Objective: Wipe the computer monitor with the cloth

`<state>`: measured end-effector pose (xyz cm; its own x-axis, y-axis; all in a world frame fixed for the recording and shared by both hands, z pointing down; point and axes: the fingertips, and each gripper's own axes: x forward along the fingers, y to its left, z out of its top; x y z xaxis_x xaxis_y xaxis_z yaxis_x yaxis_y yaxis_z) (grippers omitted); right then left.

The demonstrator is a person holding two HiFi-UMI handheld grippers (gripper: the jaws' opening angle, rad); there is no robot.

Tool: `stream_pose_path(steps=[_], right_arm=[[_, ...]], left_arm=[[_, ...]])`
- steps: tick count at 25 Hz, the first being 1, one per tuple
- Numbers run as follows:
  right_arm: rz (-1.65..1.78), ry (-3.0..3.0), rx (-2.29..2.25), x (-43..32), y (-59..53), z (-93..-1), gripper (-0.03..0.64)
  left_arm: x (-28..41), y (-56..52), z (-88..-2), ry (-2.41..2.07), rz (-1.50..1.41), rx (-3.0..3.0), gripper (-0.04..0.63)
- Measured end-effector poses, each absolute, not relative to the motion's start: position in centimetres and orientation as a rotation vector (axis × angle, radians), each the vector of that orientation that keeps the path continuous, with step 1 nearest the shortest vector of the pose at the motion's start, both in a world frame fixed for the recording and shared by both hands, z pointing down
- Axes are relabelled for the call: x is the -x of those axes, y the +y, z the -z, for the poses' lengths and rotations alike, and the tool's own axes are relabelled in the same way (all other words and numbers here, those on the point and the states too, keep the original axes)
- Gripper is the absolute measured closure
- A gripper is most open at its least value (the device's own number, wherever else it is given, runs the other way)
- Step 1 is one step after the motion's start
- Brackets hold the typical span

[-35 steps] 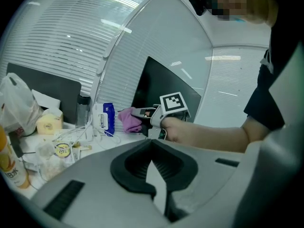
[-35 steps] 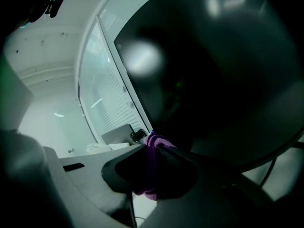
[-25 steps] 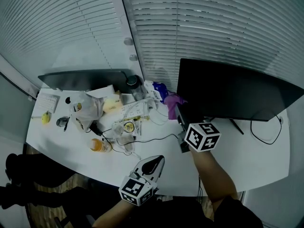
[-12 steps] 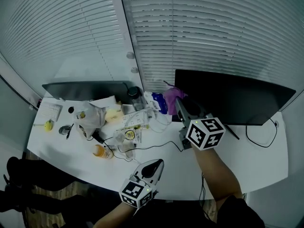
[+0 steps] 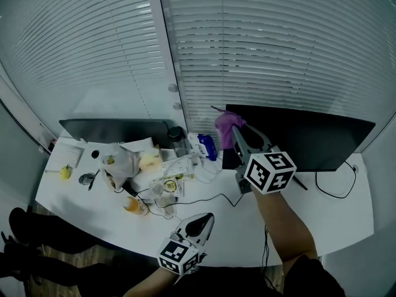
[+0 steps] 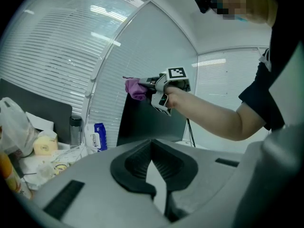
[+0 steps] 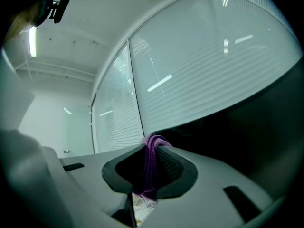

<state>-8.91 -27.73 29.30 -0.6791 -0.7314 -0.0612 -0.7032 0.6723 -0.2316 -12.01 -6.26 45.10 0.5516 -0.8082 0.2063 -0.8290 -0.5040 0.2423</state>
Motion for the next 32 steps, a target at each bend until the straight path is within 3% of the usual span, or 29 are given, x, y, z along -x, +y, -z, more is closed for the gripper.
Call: stream_pose_path(steps=[20,32], right_arm=[[0.088,2.642,1.297,6.6,-27.7,-22.3,0.54],[-0.013,2.753,1.472,7.7,-29.7,-23.7,0.54]], left_arm=[[12.0,-5.6,-42.7,-1.307,-0.059,-2.566,0.591],[12.7,-4.3,-42.5,-1.292,-0.05,-2.585,0.591]])
